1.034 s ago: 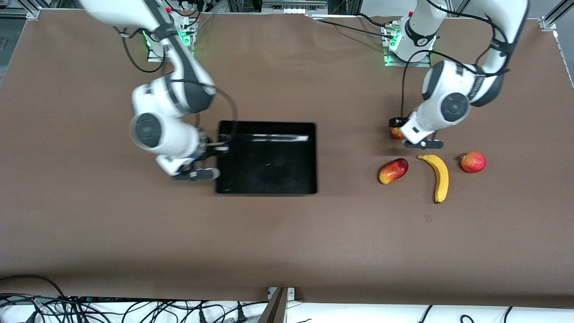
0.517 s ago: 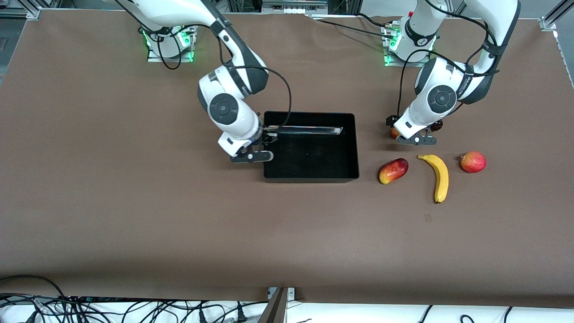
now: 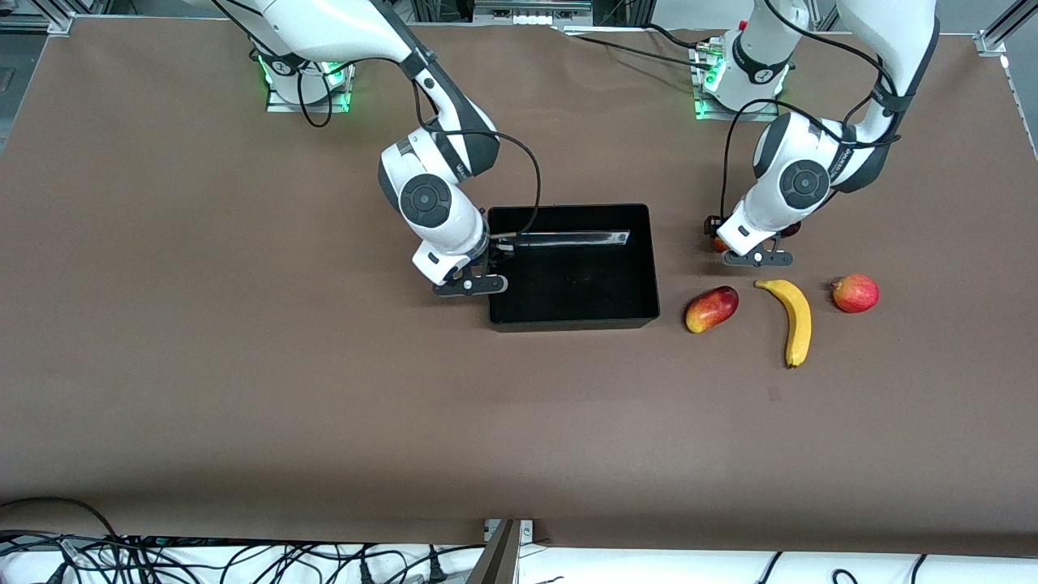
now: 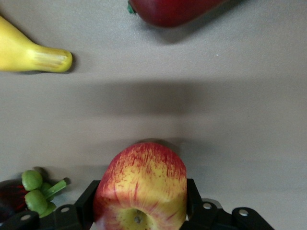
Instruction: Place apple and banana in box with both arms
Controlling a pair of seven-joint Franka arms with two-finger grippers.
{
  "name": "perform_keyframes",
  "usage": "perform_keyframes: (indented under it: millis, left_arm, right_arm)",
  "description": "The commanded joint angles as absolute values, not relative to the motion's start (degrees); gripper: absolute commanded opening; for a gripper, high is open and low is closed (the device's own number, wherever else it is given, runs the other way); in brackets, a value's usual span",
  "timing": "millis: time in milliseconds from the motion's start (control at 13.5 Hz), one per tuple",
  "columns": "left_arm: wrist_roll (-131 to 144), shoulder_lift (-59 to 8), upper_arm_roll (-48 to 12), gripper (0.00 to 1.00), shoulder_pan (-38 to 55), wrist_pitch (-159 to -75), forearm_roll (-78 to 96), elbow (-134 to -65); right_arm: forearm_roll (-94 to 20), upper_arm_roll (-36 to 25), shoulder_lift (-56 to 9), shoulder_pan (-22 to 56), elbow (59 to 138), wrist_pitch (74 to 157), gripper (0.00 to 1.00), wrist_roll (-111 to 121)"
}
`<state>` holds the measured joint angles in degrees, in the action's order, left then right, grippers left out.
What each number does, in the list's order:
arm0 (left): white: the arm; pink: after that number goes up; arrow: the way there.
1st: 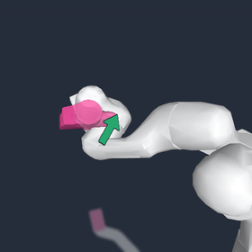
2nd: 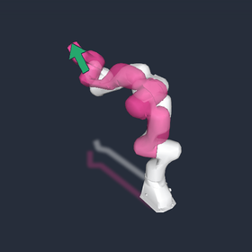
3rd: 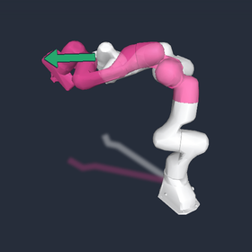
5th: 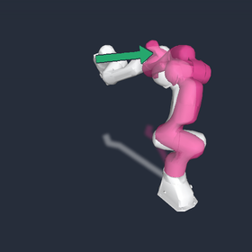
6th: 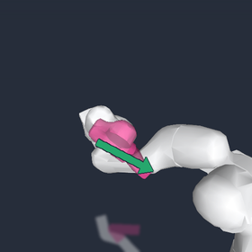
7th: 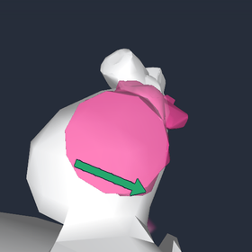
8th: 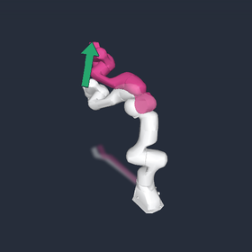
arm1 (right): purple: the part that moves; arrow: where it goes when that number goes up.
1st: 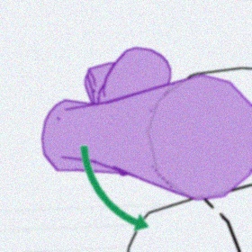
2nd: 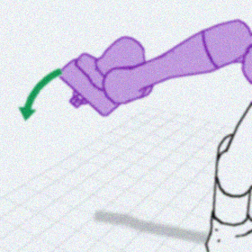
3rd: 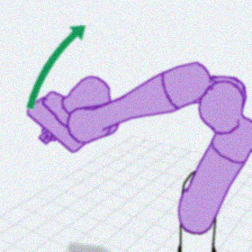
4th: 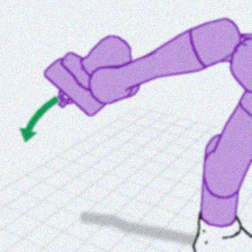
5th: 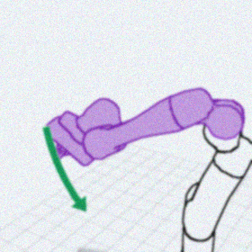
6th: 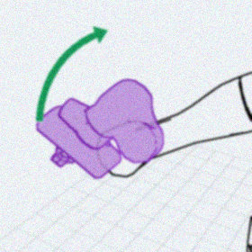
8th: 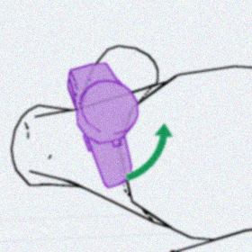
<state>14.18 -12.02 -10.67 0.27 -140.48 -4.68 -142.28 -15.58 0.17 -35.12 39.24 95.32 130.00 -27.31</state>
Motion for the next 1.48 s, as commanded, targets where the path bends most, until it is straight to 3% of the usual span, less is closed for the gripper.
perform_keyframes:
  millis: [0, 221, 443, 738, 1107, 1255, 1403]
  left_arm:
    - [14.8, -9.9, -11.2, 0.33, 0.1, -132.6, -6.0, -138.0]
    - [15.1, -9.9, -14.8, 0.33, 0.9, -113.4, -5.1, -123.5]
    - [18.6, -12.5, -18.9, 0.33, 1.1, -106.1, 1.2, -112.3]
    - [39.1, -20.5, -22.2, 0.32, 9.7, -108.4, 2.9, -105.0]
    - [49.6, -28.5, -22.1, 0.28, 14.7, -117.7, -3.6, -107.2]
    - [52.8, -31.3, -22.1, 0.29, 16.3, -119.3, -6.6, -107.7]
    - [54.8, -34.1, -22.2, 0.36, 16.9, -119.9, -9.1, -107.4]
  right_arm:
    - [-16.9, -0.7, -35.0, 39.2, 93.5, 129.5, 1.00, -28.0]
    - [-16.1, -1.2, -32.4, 36.3, 90.1, 123.5, 1.00, -28.0]
    - [-14.7, -8.0, -29.5, 35.7, 83.0, 113.8, 1.00, -27.3]
    - [-12.4, -16.5, -21.6, 35.6, 83.1, 105.9, 1.00, -17.6]
    - [-12.0, -25.1, -9.5, 35.2, 87.4, 94.1, 1.00, -9.0]
    - [-9.1, -23.3, -4.5, 30.1, 92.1, 94.0, 1.00, -4.8]
    - [-6.1, -15.9, -1.4, 21.4, 94.6, 94.0, 1.00, -3.1]
